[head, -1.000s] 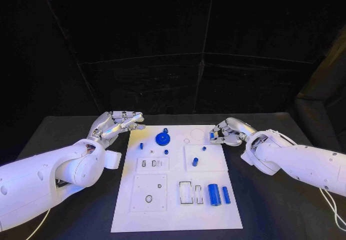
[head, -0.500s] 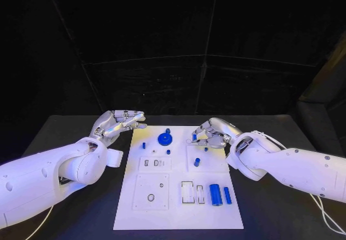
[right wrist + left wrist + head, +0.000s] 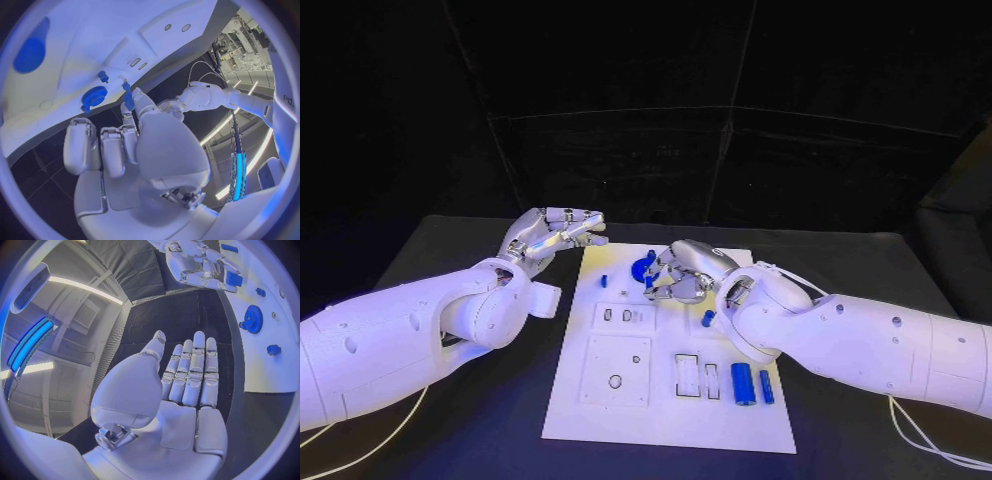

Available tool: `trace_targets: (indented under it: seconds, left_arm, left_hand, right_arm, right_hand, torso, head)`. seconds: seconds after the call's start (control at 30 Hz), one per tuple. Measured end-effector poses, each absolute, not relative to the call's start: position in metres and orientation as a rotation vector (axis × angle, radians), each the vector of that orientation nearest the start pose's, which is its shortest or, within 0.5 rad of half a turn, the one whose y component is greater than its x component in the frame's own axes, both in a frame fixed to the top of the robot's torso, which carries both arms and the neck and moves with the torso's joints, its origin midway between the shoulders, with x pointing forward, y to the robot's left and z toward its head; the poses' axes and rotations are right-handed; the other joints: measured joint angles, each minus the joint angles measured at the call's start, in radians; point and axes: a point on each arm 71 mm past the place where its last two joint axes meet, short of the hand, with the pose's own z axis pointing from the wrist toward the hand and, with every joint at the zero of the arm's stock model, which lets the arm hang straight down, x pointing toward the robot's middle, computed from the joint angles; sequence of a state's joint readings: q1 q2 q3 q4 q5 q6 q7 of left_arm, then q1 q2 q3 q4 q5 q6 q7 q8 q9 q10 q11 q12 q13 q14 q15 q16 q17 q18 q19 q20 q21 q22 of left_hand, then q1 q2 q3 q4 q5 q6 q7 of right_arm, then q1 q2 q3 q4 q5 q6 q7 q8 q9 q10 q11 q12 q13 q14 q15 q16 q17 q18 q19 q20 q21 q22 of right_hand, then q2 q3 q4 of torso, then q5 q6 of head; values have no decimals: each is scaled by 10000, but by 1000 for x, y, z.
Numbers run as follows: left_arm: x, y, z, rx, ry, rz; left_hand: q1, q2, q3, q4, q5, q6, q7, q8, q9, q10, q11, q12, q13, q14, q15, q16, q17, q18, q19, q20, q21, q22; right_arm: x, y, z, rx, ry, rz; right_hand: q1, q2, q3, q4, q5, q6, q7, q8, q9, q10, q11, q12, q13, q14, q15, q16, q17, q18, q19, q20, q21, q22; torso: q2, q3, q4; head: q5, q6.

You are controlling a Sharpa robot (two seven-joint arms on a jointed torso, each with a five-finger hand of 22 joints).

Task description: Assemble the parts on the task board

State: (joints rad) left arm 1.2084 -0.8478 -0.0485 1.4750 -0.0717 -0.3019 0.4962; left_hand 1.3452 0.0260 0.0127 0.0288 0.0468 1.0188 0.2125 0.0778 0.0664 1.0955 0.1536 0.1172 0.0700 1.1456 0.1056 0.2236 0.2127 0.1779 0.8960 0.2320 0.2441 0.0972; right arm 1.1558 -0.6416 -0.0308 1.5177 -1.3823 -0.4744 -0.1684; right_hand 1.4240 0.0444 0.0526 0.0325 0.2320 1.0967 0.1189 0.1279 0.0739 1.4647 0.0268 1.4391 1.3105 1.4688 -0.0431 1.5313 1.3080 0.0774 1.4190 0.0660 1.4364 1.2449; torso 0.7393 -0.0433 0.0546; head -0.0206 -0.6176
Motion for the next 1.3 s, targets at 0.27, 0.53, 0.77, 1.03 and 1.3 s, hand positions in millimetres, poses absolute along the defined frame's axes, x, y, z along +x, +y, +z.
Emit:
trace_targets:
  seconds: [0.27, 0.53, 0.77, 1.03, 1.3]
  left_arm:
    - [499, 226, -171, -9798, 13311, -15460]
    - [499, 225, -171, -9815, 13342, -15446]
    - [499, 225, -171, -9835, 13383, -15440]
    - [499, 224, -171, -9853, 13436, -15451]
    - [499, 224, -172, -9868, 13476, -15454]
  left_hand:
    - [0, 0, 0, 0, 0, 0, 0, 0, 0, 0, 0, 0, -1, 0, 0, 0, 9, 0, 0, 0, 0, 1]
    - [0, 0, 0, 0, 0, -1, -1, 0, 0, -1, 0, 0, -1, -1, 0, 0, 8, -1, 0, 0, 0, 2]
    - [0, 0, 1, 0, 0, -1, -1, 0, 0, 36, -36, 0, -2, 0, 1, 0, 7, 1, 0, 0, 0, 2]
    - [0, 0, 1, 1, 0, -1, -1, 0, 0, 36, -36, 0, -2, -1, 1, 0, 7, 0, 0, 0, 0, 3]
    - [0, 0, -22, -22, 0, 20, -23, 0, 0, 35, -35, 0, -3, -1, 1, 0, 10, 0, 34, -33, 0, -2]
  right_arm:
    - [470, -83, -204, -910, 16287, 8086]
    - [468, -72, -211, -1229, 16578, 7872]
    - [467, -68, -217, -1423, 16794, 7682]
    - [466, -67, -220, -1578, 16965, 7513]
    - [467, -68, -220, -1698, 17012, 7390]
  right_hand:
    - [-36, 32, 2, 3, -45, -8, -8, 2, 0, -1, 1, 13, -4, 0, 1, 0, -1, 0, 0, 0, 0, -1]
    - [-90, 31, 27, 26, -56, -12, -12, -5, 0, -1, 1, 14, -11, 0, 1, 0, -2, -1, -1, 0, 0, -3]
    - [-116, 5, 51, 1, -58, -25, -24, -15, 0, -1, 1, 14, -16, 0, 2, -1, -2, 0, -1, 1, 0, -11]
    - [-168, -48, 57, 7, -89, -29, -28, -44, 3, -1, 2, 14, -15, 0, 2, -1, -3, 0, -1, 1, 0, -11]
    - [-194, -75, 80, 30, -96, -26, -26, -102, 41, -1, 2, -24, -9, 0, 2, -1, -4, 0, -1, 1, 0, -21]
  torso:
    - [-16, -16, 7]
    - [-13, 4, 19]
    - [-7, 16, 6]
    - [-6, 28, -1]
    - [-7, 31, -1]
  head:
    - [126, -58]
    - [186, -105]
    - [233, -125]
    - [235, -154]
    - [230, -189]
